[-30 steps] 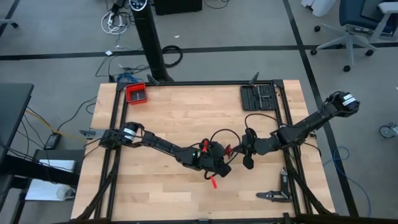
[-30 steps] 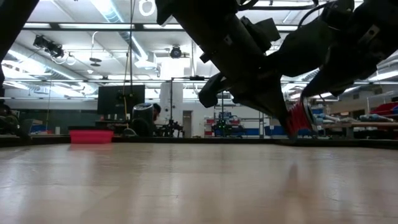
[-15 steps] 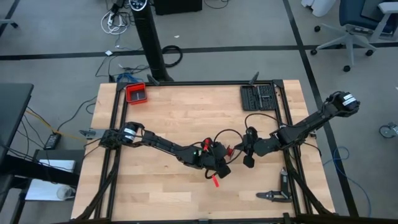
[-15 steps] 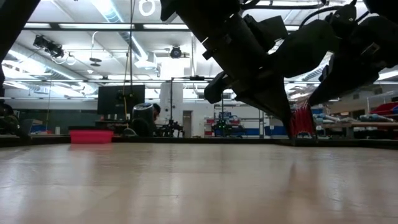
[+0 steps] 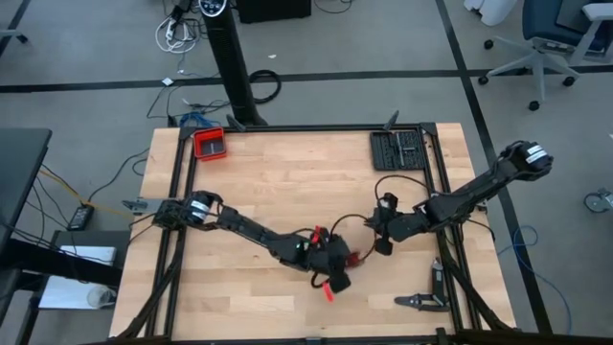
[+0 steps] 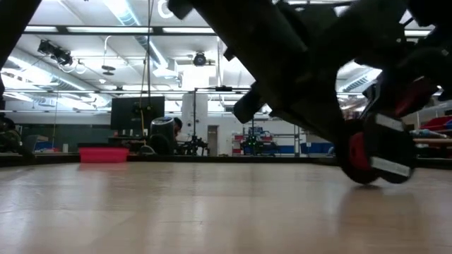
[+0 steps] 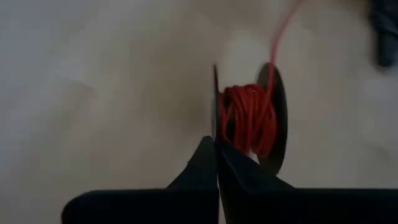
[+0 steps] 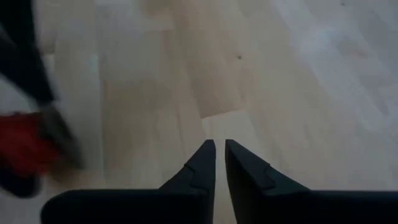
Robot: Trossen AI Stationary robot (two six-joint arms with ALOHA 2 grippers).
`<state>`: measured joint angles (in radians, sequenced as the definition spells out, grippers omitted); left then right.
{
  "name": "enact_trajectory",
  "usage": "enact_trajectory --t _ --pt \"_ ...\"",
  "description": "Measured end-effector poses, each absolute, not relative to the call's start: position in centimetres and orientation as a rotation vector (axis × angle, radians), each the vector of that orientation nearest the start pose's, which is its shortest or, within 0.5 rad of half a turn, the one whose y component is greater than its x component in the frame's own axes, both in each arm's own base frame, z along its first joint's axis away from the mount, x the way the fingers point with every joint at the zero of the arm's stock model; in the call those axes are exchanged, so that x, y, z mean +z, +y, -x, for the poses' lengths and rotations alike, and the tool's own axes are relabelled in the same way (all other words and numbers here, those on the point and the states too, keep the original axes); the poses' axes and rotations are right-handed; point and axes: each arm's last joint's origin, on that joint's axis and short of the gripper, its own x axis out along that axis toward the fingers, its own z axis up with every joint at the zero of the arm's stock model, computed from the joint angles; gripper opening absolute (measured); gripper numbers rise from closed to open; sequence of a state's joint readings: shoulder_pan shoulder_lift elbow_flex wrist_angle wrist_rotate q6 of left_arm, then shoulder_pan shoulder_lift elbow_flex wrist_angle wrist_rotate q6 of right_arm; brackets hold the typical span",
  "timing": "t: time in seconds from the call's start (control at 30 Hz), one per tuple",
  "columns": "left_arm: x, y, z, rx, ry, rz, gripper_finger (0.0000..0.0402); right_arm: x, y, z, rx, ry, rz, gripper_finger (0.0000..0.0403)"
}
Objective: Coil cords
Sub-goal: Coil the red wire onto the spool
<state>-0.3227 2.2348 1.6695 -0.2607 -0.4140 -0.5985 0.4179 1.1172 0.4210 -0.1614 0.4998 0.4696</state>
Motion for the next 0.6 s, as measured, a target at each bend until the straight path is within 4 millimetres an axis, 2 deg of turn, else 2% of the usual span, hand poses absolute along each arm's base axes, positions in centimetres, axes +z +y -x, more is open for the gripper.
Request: enact_trajectory --t 0.13,0.4,0.6 --pt "16.2 -14.5 -46.4 0.301 0.705 0.274 0.0000 15.6 6.7 -18.3 -0.233 0.736 -0.073 0.0051" --pt "16.0 -14.5 -46.0 0.343 0.737 0.271 0.0000 15.3 7.5 -17.8 -0.170 0.791 -0.092 0.0052" --pt "15.8 -14.6 -45.5 0.373 0.776 0.271 0.0000 16.1 8.9 -17.1 -0.075 0.743 -0.079 0.0052"
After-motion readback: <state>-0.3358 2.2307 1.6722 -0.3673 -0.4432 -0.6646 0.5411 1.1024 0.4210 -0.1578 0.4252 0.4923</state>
